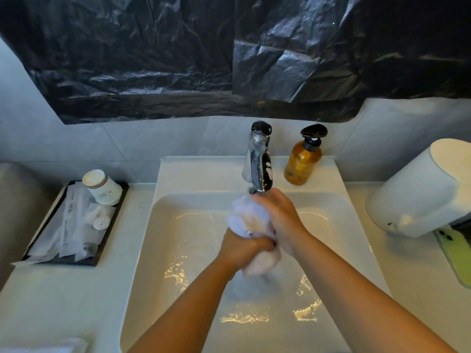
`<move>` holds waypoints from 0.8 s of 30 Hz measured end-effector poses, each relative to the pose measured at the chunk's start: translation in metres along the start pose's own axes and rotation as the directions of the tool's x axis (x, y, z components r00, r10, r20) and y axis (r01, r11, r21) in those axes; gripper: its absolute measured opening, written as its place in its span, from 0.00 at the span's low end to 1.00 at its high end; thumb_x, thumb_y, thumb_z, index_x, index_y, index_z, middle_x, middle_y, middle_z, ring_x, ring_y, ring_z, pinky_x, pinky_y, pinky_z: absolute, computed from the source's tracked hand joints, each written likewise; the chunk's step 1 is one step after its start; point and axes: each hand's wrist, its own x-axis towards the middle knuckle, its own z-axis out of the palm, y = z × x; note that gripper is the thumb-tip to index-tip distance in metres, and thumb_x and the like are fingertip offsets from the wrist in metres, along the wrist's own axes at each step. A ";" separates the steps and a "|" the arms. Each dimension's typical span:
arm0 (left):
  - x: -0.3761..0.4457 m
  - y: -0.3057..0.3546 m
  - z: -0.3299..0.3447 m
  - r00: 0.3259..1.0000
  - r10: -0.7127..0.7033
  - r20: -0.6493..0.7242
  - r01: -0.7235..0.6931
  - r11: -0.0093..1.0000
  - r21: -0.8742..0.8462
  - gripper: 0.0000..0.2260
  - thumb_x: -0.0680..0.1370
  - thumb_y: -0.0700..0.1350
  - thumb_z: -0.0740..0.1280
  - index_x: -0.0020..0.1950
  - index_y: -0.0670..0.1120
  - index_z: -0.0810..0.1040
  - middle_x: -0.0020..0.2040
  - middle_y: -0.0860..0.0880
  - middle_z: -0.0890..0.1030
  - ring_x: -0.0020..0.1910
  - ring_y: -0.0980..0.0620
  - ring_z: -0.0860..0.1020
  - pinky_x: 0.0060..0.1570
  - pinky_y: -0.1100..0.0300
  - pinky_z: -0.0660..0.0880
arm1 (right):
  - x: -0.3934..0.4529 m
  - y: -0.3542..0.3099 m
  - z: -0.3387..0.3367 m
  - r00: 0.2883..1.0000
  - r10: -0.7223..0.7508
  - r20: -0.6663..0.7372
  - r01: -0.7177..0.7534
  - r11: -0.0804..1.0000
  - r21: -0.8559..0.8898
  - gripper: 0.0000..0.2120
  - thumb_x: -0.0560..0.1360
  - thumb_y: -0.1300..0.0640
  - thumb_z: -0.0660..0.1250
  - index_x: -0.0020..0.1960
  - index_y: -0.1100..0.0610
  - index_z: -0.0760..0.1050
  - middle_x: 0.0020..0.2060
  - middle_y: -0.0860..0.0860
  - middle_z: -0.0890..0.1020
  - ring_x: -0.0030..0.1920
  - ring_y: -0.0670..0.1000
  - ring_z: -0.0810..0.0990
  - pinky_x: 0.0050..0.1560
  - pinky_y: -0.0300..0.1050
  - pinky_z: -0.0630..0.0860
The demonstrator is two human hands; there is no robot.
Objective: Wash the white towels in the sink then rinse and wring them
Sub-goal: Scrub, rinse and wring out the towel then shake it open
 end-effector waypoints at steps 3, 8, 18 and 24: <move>0.003 0.008 -0.003 0.997 -0.063 -0.040 0.045 0.939 -0.341 0.23 0.57 0.50 0.77 0.50 0.44 0.84 0.48 0.44 0.86 0.49 0.47 0.84 0.46 0.53 0.81 | -0.012 0.011 -0.010 0.983 0.185 -0.017 -0.183 0.978 0.096 0.23 0.70 0.39 0.66 0.58 0.52 0.75 0.55 0.56 0.81 0.55 0.55 0.79 0.51 0.49 0.77; -0.003 0.019 0.015 0.994 -0.077 -0.080 0.003 0.739 -0.674 0.16 0.67 0.42 0.74 0.54 0.47 0.80 0.51 0.48 0.85 0.54 0.49 0.82 0.54 0.51 0.78 | -0.021 0.035 0.015 0.908 0.415 -0.058 -0.344 0.818 0.461 0.23 0.70 0.36 0.65 0.52 0.53 0.82 0.47 0.56 0.85 0.51 0.56 0.82 0.59 0.52 0.76; 0.003 0.021 0.032 0.866 -0.450 -0.218 0.060 0.526 -0.848 0.11 0.77 0.50 0.67 0.49 0.42 0.79 0.41 0.44 0.81 0.38 0.47 0.81 0.33 0.59 0.75 | -0.030 0.036 0.007 0.934 -0.277 -0.227 0.028 0.689 -0.724 0.25 0.84 0.50 0.48 0.49 0.62 0.80 0.46 0.59 0.84 0.48 0.59 0.82 0.44 0.44 0.74; 0.005 0.006 -0.002 0.892 -0.436 -0.118 0.239 0.677 -0.696 0.22 0.65 0.54 0.73 0.53 0.41 0.79 0.39 0.42 0.82 0.33 0.44 0.82 0.34 0.56 0.77 | -0.023 0.032 0.002 0.994 0.106 -0.035 -0.110 0.872 -0.478 0.19 0.81 0.50 0.59 0.38 0.59 0.76 0.31 0.55 0.81 0.28 0.54 0.81 0.29 0.41 0.77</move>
